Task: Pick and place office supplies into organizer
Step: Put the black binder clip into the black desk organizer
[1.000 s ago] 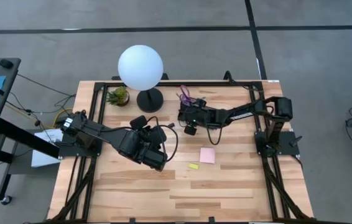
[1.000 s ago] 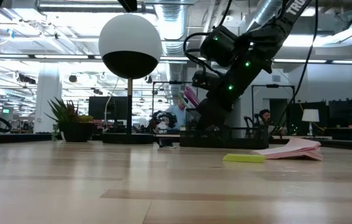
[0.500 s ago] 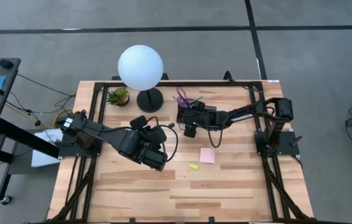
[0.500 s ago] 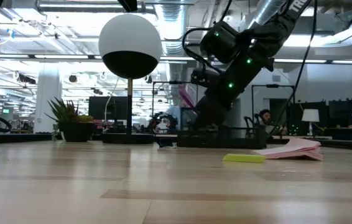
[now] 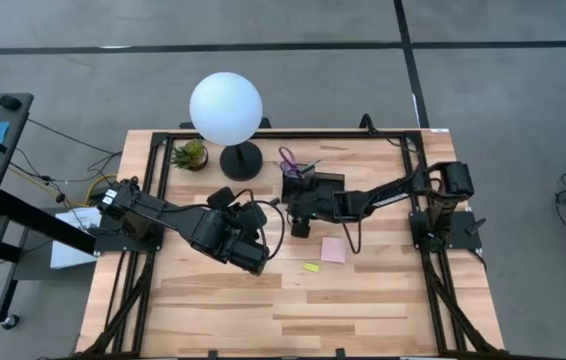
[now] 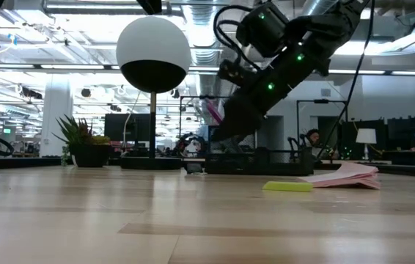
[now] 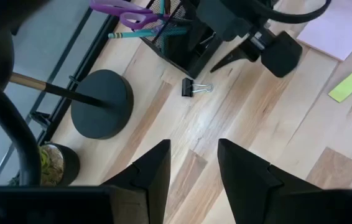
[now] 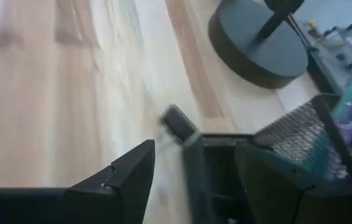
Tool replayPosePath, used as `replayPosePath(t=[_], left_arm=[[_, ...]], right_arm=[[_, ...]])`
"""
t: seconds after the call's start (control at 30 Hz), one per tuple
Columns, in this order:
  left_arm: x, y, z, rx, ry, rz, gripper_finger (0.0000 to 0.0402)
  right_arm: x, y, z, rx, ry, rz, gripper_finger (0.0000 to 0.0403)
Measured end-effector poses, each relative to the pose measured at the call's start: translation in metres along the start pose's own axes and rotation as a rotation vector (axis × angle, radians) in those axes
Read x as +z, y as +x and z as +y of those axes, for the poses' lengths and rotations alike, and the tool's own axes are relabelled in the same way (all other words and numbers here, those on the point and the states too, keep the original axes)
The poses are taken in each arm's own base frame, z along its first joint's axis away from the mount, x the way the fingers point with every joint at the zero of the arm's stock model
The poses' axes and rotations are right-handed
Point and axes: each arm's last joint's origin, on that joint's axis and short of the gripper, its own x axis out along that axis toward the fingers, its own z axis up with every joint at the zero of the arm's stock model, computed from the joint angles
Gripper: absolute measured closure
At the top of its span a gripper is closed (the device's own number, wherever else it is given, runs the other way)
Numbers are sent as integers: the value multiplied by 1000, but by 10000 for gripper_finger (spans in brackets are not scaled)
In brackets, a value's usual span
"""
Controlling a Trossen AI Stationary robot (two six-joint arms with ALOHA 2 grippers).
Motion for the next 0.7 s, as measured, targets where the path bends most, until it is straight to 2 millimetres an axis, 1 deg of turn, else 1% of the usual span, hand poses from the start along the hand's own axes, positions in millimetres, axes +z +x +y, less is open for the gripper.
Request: replayPosePath(t=[0.17, 0.33, 0.4, 0.47, 0.5, 0.57, 0.7], left_arm=[[0, 0, 0, 0, -17, 0, 272], [0, 0, 0, 4, -18, -6, 272], [0, 0, 0, 5, -17, -5, 272], [0, 0, 0, 5, -17, -5, 272], [0, 0, 0, 4, -17, -5, 272], [0, 0, 0, 2, -16, -2, 272], [0, 0, 0, 1, 2, -1, 272]], right_arm=[[6, -1, 6, 105, 226, -64, 184], [3, 13, 11, 40, 368, -111, 184], [-1, 24, 15, 34, 387, -114, 184], [-7, 34, 19, 2, 375, -77, 184], [-6, 38, 20, -15, 380, -70, 184], [0, 42, 21, -17, 410, -73, 184], [7, 47, 20, -19, 424, -8, 184]])
